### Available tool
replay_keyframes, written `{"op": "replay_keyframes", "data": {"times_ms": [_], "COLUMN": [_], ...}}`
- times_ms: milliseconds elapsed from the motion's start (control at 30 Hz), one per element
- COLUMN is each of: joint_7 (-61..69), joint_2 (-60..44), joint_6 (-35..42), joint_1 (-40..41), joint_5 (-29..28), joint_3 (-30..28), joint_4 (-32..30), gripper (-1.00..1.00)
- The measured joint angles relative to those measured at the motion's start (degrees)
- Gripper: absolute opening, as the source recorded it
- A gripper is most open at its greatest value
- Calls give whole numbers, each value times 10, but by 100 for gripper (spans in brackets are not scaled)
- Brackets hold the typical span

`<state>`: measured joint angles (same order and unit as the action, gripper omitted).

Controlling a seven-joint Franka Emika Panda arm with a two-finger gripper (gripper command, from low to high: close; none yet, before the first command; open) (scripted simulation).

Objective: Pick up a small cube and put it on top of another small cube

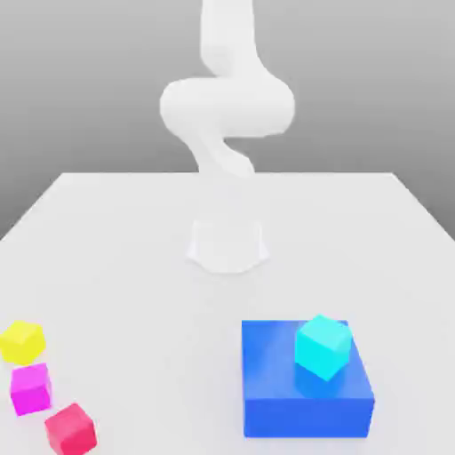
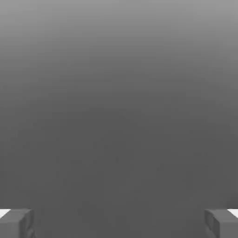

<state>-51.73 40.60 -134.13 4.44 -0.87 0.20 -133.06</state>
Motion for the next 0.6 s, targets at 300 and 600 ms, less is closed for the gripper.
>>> {"op": "replay_keyframes", "data": {"times_ms": [300, 600], "joint_7": [-214, -402], "joint_2": [-191, -377], "joint_6": [-85, -170], "joint_1": [148, 257], "joint_5": [-32, -31], "joint_3": [-11, -71], "joint_4": [-46, -92], "gripper": [0, 0]}}
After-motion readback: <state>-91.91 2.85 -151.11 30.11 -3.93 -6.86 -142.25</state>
